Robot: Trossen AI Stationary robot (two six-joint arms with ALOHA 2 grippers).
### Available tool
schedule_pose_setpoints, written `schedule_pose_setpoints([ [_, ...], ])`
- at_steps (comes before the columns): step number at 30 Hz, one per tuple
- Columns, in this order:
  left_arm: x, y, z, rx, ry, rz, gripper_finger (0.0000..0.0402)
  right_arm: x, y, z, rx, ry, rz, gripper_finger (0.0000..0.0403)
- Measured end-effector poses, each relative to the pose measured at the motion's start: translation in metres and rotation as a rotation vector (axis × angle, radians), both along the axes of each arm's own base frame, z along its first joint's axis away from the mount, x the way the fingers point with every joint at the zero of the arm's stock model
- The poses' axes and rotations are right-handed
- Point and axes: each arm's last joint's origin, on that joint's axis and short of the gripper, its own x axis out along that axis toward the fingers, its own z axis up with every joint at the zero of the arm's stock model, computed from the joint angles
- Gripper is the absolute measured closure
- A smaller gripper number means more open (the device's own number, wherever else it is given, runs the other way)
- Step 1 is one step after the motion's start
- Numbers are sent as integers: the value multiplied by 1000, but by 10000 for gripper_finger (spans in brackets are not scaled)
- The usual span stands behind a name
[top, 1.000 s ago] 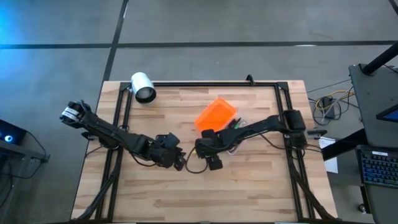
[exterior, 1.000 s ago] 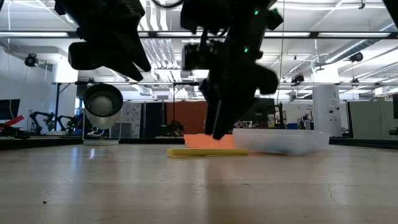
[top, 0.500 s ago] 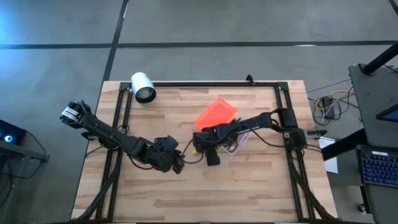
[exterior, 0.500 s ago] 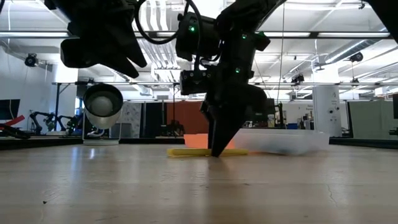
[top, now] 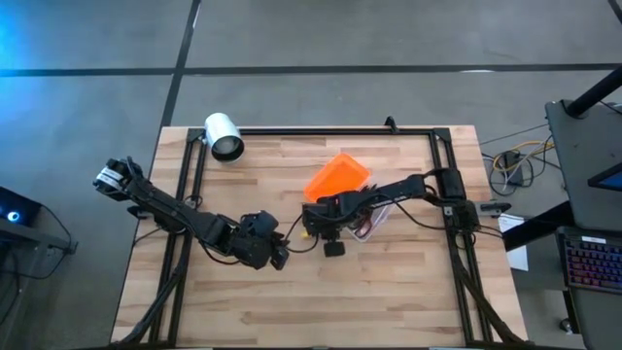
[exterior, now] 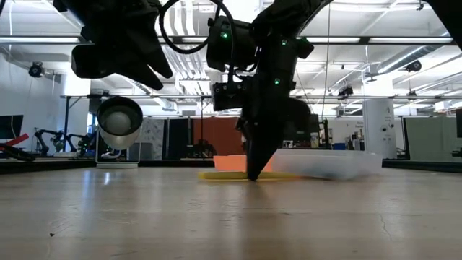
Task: Pick & place school supplies into a supply box
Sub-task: Put the yellow pen into the orange supply box
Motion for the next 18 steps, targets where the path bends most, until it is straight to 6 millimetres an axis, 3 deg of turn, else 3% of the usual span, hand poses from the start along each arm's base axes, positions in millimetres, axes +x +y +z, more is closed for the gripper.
schedule_pose_setpoints([
  [2, 0, 0, 0, -1, -1, 1, 289, -2, 0, 13, 16, -26, -20, 386],
  [7, 0, 0, 0, -3, -1, 3, 289, -12, -3, 72, 30, -189, -74, 387],
  [12, 0, 0, 0, 4, -3, 8, 289, -38, -11, 117, -131, -250, -118, 388],
  [15, 0, 0, 1, 7, -6, 7, 289, -58, -22, 122, -208, -152, -148, 388],
  [18, 1, 0, 1, 16, -10, 4, 289, -76, -34, 107, -235, -28, -188, 389],
])
